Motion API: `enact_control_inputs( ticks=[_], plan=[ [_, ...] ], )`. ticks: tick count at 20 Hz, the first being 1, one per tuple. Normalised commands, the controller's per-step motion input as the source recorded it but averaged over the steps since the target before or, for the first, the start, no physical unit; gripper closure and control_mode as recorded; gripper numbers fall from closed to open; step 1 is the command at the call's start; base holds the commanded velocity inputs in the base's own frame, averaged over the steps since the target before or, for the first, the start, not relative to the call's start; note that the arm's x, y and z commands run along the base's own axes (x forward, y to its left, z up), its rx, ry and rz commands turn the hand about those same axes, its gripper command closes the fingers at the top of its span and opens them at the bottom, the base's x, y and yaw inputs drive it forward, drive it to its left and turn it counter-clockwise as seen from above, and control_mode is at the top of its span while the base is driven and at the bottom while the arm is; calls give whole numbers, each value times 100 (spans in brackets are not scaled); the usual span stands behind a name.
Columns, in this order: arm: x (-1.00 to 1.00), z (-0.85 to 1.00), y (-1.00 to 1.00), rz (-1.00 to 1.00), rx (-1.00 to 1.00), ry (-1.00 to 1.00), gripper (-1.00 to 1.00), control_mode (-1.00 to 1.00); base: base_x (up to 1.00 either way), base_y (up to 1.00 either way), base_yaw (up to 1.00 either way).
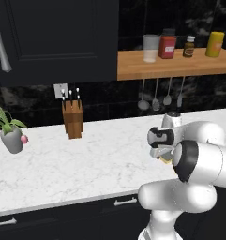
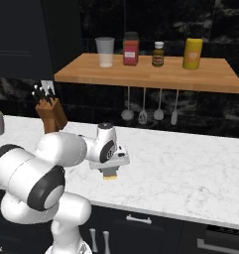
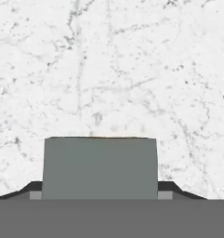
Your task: Pick up the sponge from the counter and clean the cutting board by briefly scrubbing or pressing down on the cutting board. Once finished, release the sponge.
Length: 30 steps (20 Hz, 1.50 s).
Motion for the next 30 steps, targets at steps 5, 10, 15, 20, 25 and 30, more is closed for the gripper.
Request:
enact_control_inputs(
  ticks=[5,10,15,20,25,30],
  plan=[
    [0,100,7,0,13,14,100,-100,0,0,0],
    [-17,98,8,-6,18,20,100,-100,0,0,0],
    [-28,79,23,-29,10,17,100,-100,0,0,0],
    [-36,59,23,-42,0,1,100,-100,0,0,0],
    [-43,13,7,-37,0,0,100,-100,0,0,0],
    [-37,0,11,-32,-1,0,100,-100,0,0,0]
  ],
)
